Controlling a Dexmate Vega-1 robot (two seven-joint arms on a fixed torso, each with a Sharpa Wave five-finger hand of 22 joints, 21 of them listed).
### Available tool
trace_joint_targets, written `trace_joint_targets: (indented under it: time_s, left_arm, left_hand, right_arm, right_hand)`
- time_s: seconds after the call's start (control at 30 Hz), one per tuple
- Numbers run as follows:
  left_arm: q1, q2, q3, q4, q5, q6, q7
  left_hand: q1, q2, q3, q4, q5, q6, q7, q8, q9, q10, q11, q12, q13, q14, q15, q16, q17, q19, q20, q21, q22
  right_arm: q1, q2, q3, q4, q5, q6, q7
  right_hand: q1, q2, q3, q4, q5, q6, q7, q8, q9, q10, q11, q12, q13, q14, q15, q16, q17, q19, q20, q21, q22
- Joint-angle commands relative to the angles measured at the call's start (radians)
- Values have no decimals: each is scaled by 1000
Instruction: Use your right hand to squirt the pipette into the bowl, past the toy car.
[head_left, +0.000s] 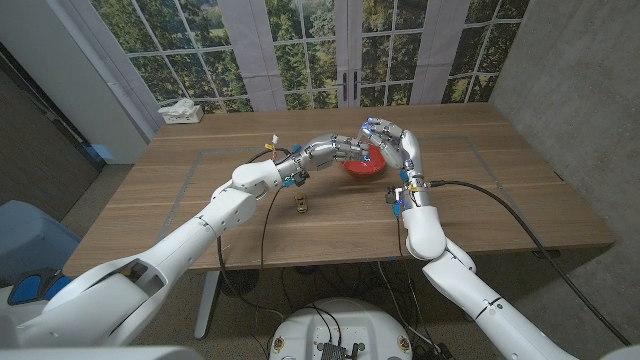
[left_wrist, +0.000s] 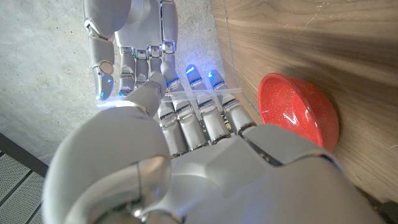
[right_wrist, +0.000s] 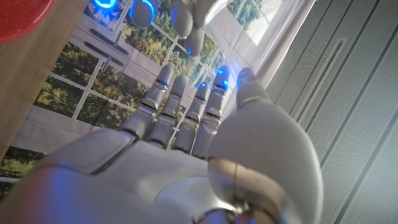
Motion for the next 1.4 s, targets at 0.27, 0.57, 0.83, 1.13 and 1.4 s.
trace_joint_targets:
  time_s: [0.27, 0.57, 0.83, 1.13, 1.4]
  left_arm:
    - [-3, -2, 7, -5, -3, 17, -12]
    - [-5, -3, 14, -12, 2, 27, -11]
    - [-11, -3, 21, -18, 8, 33, -15]
    - [-16, -2, 28, -24, 24, 26, -16]
    - [-11, 6, 28, -36, 41, 14, 1]
  left_hand:
    - [-8, -3, 1, 0, 4, 11, 7, 1, 3, 18, -11, -3, 6, 3, -120, 0, 1, 5, -2, 7, 2]
    - [-10, -3, 1, 0, 4, 11, 6, 0, 3, 17, -11, -5, 6, 3, -119, 0, 0, 5, -1, 7, 2]
    - [-10, -5, -1, -1, 4, 14, 7, 0, 3, 19, -10, -5, 6, 3, -119, 0, 0, 4, 0, 8, 2]
    - [-11, -7, -1, -2, 4, 15, 9, 0, 3, 18, -9, -7, 6, 3, -117, -1, 0, 5, 1, 9, 2]
    - [-20, -13, -8, 1, 4, 11, 7, -4, 3, 8, 4, -13, 7, -6, -108, -5, 0, 1, 5, 8, 3]
  right_arm:
    - [1, -6, -2, -4, -2, 9, 7]
    - [3, -3, -2, -1, 1, 14, 10]
    - [3, -1, 0, 7, 8, 37, 14]
    - [-4, 14, 8, 21, 0, 64, -6]
    - [-11, 19, 17, 27, 6, 81, -8]
  right_hand:
    - [0, -3, 5, 7, -2, -2, 7, -10, 0, 3, -3, -1, 6, 6, -144, 2, 7, -6, 0, 13, 2]
    - [12, 6, 13, 6, -4, 81, 22, 17, 0, 30, -7, 10, 12, 14, -149, 1, 6, -10, -2, 21, 2]
    - [20, 12, 21, 5, -7, 129, 24, 31, 0, 39, -3, 11, 13, 20, -146, -3, 2, -9, -3, 28, 1]
    - [25, 13, 27, 4, -9, 130, 24, 29, 0, 48, 1, 13, 13, 29, -146, -7, -2, -8, -2, 33, 1]
    - [27, 15, 30, 3, -9, 133, 22, 28, 0, 53, 3, 14, 14, 33, -147, -7, -3, -7, -3, 36, 1]
